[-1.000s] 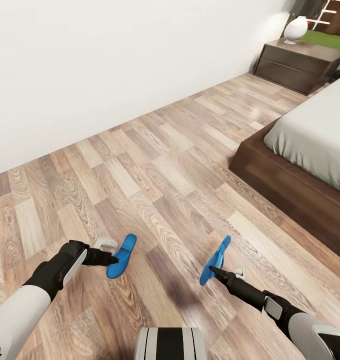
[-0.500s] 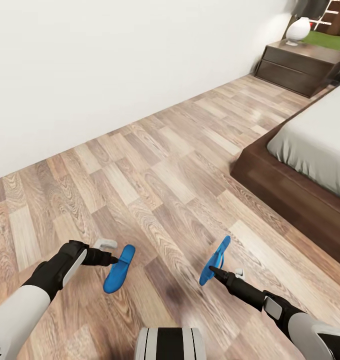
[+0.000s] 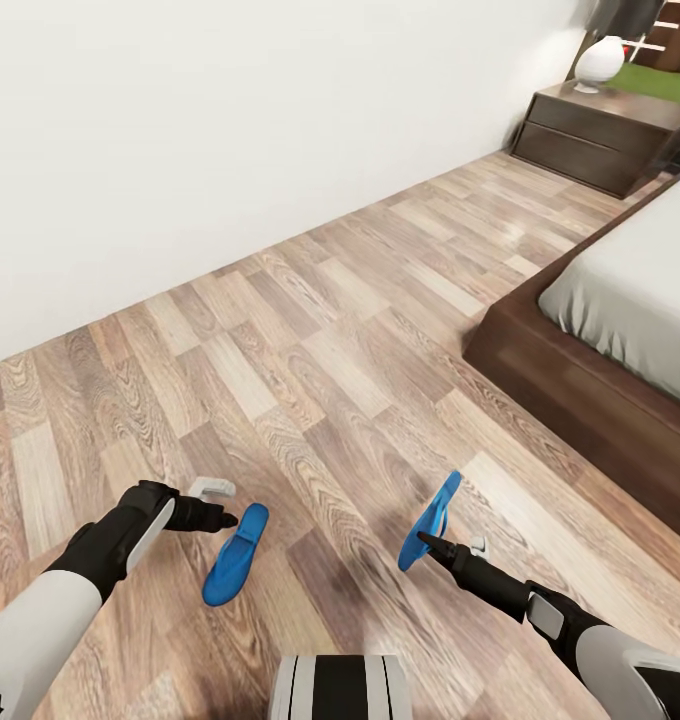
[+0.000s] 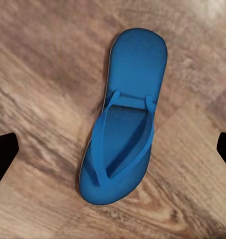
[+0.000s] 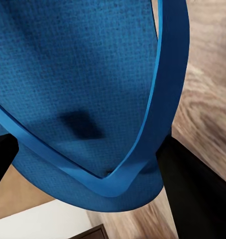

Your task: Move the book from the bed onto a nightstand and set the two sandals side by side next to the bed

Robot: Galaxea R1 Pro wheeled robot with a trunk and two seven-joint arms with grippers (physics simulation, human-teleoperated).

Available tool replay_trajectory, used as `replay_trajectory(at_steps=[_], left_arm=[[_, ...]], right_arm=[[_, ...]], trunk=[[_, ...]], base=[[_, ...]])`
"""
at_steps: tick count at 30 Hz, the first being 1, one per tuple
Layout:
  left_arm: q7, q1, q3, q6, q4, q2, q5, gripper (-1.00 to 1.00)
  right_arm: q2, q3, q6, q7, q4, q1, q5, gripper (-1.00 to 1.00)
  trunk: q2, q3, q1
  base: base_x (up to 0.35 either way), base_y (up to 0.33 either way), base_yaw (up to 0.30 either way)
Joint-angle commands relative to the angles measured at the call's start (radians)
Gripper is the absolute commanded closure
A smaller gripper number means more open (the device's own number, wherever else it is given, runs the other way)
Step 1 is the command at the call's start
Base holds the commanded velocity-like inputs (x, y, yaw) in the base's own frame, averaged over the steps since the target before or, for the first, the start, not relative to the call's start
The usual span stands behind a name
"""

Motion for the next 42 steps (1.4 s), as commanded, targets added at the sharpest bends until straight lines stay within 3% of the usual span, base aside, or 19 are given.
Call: replay_trajectory(at_steps=[1,42], left_arm=[[0.004,-0.001,-0.005,0.005,-0.001,0.001,0.009,-1.00],[0.004,-0.001,-0.018,0.011,-0.012,-0.002,0.008,-1.00]], right_arm=[[0.000,-0.008,0.012,0.005,0.000,0.000,0.003,1.00],[-0.002,-0.008,0.012,0.030,-0.001,0.000,0.000,1.00]], trunk=[[0.000,-0.001,0.000],[0.000,-0.001,0.000]], base=[[0.013,0.000,0.000],[0.001,0.000,0.000]])
